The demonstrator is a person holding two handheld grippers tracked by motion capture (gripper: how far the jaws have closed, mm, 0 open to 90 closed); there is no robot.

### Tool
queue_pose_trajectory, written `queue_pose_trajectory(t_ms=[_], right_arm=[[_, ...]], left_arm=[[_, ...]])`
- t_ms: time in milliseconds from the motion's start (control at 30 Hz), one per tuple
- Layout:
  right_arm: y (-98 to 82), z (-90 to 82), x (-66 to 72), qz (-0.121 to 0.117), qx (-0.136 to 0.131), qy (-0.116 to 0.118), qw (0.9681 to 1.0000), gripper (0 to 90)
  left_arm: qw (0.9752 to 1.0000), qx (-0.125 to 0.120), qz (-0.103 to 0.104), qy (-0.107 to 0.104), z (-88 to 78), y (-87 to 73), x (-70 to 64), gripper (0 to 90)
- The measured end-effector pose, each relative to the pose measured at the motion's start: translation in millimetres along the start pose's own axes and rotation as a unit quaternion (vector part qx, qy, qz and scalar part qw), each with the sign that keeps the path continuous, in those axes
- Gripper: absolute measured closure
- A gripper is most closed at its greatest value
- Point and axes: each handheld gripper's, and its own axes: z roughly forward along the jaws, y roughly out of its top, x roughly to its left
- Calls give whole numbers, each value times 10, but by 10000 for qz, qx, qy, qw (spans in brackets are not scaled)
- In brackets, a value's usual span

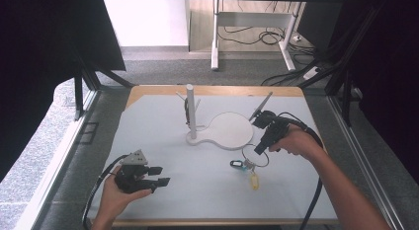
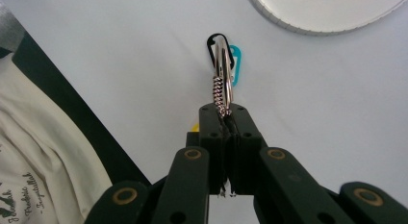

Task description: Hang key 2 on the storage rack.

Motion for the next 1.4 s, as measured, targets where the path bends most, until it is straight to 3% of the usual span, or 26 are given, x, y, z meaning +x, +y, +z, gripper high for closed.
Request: queue_pose_trajectory(t_ms=[267,633,867,1200,1400], right_arm=[[57,-77,2,20,-19,-9,10000,863],[186,-352,4,18,-109,-243,9996,863],[255,-403,12,24,-178,-357,9992,863],[344,-421,-30,20,-204,-324,9993,863],[438,-427,23,-38,-238,-199,9995,863]], left_arm=[[10000,-12,4,4,-13,-1,1,478],[10000,0,14,5,-3,3,-4,478],[10000,0,17,-9,-4,2,-4,478],[10000,30,15,-17,4,3,-6,478],[10000,16,9,-22,-2,2,-8,478]])
